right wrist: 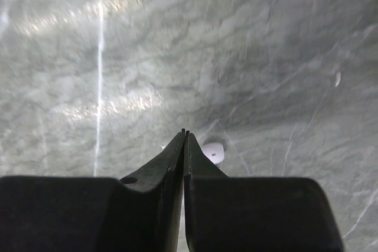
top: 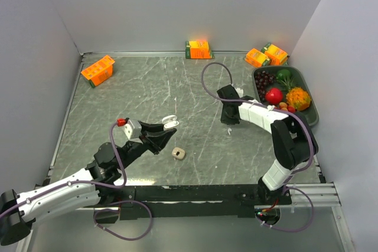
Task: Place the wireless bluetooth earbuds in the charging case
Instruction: Pick up the earbud from the center of the board.
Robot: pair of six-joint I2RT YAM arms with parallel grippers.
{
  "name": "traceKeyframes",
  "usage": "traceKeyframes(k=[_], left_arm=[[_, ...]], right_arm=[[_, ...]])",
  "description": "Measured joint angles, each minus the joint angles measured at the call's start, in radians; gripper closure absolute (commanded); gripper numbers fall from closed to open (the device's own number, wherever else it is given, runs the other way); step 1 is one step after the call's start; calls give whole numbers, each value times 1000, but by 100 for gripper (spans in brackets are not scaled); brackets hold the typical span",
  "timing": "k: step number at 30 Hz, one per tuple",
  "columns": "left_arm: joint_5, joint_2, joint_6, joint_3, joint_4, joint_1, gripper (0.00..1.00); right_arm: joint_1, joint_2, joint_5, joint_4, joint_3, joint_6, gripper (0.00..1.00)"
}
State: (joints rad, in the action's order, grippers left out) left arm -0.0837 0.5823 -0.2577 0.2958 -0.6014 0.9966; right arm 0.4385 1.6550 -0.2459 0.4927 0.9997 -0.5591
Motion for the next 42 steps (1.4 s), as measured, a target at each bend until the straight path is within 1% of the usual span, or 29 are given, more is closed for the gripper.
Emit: traceKeyframes(k=[1, 3, 4, 7, 10, 15, 34, 38, 40, 42], left_arm=[[0, 5, 0, 0, 0, 0, 99], [0, 7, 0, 0, 0, 0, 99], [0, 8, 0, 0, 0, 0, 99], [0, 3, 0, 0, 0, 0, 99], [0, -4, 0, 0, 1, 0, 99], [1, -11, -3, 0, 0, 0, 99], [7, -9, -3, 0, 16, 0, 99], [8, -4, -3, 0, 16, 0, 99], [8, -2, -3, 0, 16, 0, 99], [8, -3, -3, 0, 17, 0, 99]], right_arm=[[-1, -2, 0, -6, 3, 2, 74], [-3, -7, 5, -12, 3, 8, 63], [-3, -11, 8, -12, 1, 10, 53], [-2, -61, 15, -18, -27, 18, 45], [-2, -126, 14, -19, -66, 28, 42], [-2, -142, 9, -23, -104, 51, 41], [-2, -43, 39, -57, -111, 105, 50], [-2, -41, 41, -59, -111, 109, 56], [-2, -40, 42, -59, -111, 108, 64], [-2, -39, 42, -60, -111, 111, 67]])
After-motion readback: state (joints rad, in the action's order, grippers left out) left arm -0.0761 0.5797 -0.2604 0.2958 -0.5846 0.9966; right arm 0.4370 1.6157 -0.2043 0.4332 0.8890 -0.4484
